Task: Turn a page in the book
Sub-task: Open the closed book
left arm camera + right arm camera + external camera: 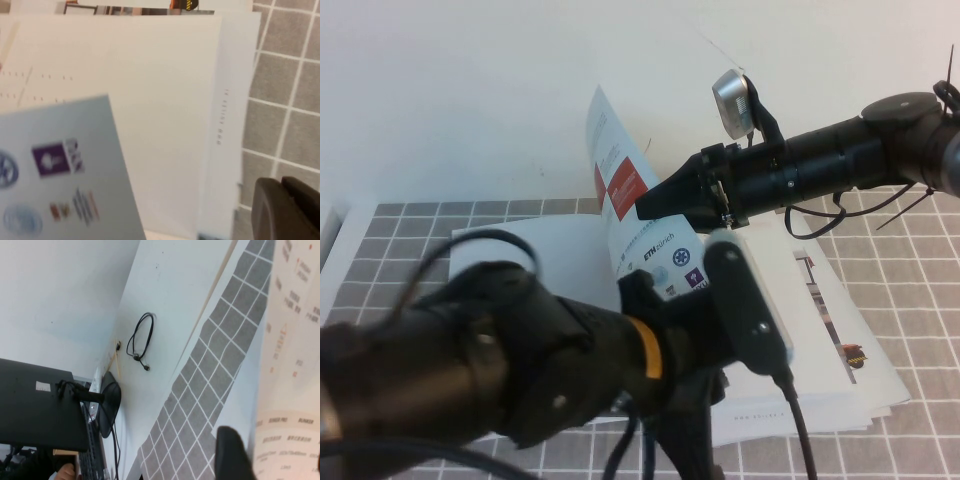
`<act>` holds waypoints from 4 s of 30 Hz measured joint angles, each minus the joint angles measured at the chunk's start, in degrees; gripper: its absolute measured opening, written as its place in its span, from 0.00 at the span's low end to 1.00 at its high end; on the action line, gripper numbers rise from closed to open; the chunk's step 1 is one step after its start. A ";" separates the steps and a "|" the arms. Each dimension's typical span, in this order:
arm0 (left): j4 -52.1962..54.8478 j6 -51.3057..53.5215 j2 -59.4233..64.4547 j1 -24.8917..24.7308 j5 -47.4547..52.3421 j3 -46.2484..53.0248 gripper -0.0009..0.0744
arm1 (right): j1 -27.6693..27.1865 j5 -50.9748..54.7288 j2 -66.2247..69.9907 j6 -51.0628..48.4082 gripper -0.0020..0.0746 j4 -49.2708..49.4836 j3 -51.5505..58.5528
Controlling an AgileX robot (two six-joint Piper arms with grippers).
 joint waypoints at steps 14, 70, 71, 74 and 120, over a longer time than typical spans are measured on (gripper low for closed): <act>13.04 -0.02 13.43 -0.48 -8.12 0.00 0.01 | 0.00 0.00 0.00 0.15 0.49 0.00 0.00; 32.33 -63.71 13.64 2.77 9.31 0.00 0.01 | 4.46 0.58 1.32 11.44 0.03 -50.79 2.00; 31.67 -63.57 13.64 3.33 9.70 0.00 0.01 | 4.46 0.58 1.32 11.44 0.03 -50.79 2.00; 29.59 -62.67 13.64 5.35 10.84 0.00 0.01 | 4.46 0.58 1.32 11.56 0.03 -50.79 2.00; -50.84 15.80 18.54 41.16 5.24 -8.44 0.01 | 4.46 0.58 1.32 13.26 0.03 -51.03 2.00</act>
